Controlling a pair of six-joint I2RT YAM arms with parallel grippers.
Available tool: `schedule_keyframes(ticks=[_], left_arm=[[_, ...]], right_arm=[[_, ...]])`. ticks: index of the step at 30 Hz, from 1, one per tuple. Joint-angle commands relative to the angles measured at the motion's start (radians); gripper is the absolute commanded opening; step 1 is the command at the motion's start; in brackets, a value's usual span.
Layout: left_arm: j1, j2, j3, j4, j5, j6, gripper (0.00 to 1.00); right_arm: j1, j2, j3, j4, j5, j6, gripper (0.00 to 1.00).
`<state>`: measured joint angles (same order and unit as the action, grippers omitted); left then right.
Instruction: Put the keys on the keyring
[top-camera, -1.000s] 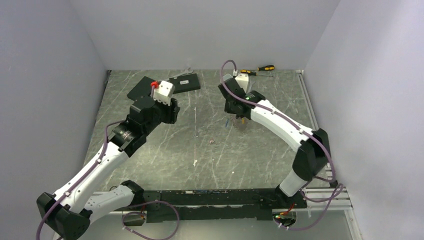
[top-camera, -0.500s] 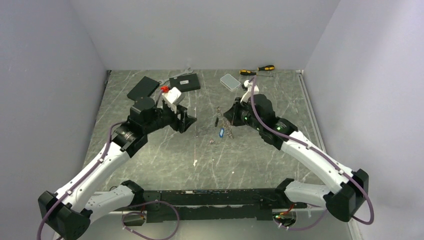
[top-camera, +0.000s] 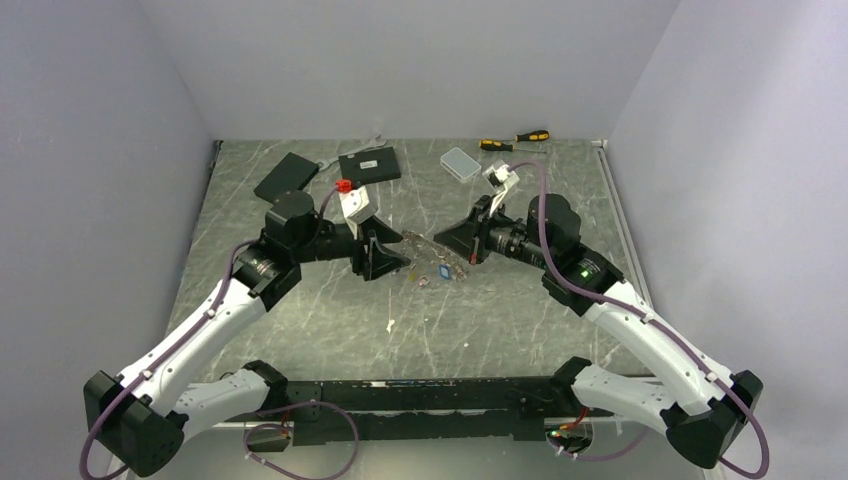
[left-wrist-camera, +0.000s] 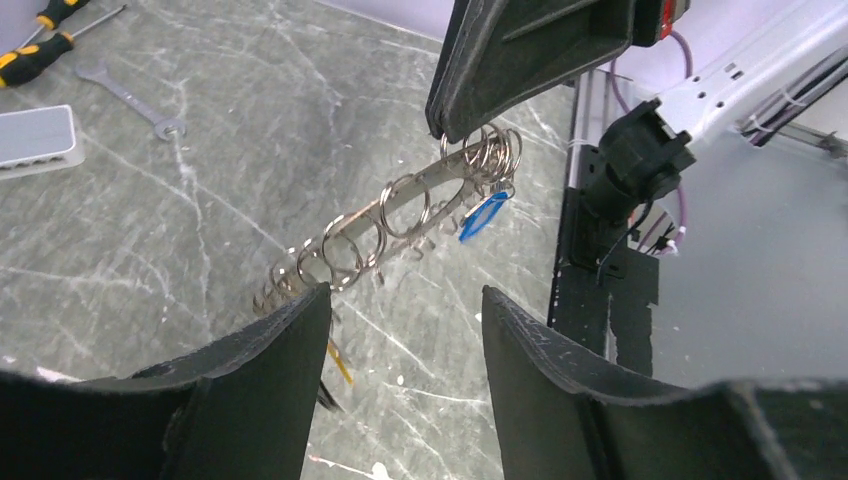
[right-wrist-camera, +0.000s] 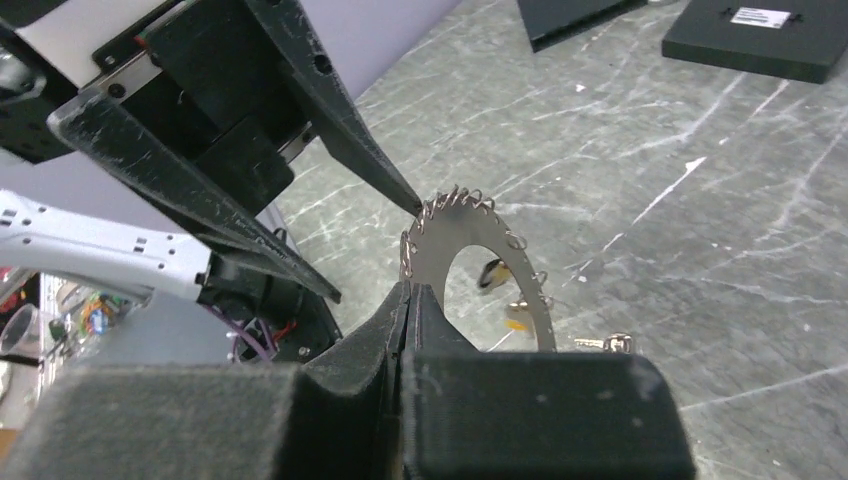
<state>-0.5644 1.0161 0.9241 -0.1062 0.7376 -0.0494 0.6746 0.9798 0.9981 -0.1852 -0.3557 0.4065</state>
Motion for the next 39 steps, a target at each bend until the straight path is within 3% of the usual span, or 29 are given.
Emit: schedule_keyframes(ticks=[1, 6, 14, 19, 23, 28, 33, 39], left_arm=[[-0.003, -0.003, 0.022, 0.069, 0.096, -0.037, 0.6], [-0.003, -0.009, 0.051, 0.039, 0.13, -0.019, 0.57], [-0.003, 0.012, 0.132, -0.121, 0.141, 0.181, 0.56], [-0.003, 0.033, 0.131, -0.064, 0.186, 0.098, 0.51], [-0.003, 0.028, 0.114, -0.02, 0.192, 0.013, 0.58], [-0.003, 0.02, 0.133, -0.129, 0.12, 0.037, 0.66], [-0.003, -0.01, 0.129, -0.152, 0.057, 0.03, 0.66], [-0.003, -0.026, 0.145, -0.156, 0.102, 0.037, 0.63]], right_arm=[[-0.001, -0.028, 0.026, 0.086, -0.105, -0.032, 0.0], [-0.001, -0.03, 0.031, 0.082, -0.129, -0.037, 0.0], [-0.001, -0.043, 0.046, 0.025, -0.15, -0.096, 0.0], [-0.001, -0.053, 0.057, 0.015, -0.151, -0.092, 0.0], [-0.002, -0.079, 0.032, 0.041, -0.111, -0.068, 0.0], [-0.001, -0.109, 0.013, 0.055, -0.081, -0.058, 0.0], [-0.001, -0.121, 0.022, 0.032, -0.078, -0.07, 0.0], [-0.001, -0.141, 0.016, 0.026, -0.075, -0.069, 0.0]])
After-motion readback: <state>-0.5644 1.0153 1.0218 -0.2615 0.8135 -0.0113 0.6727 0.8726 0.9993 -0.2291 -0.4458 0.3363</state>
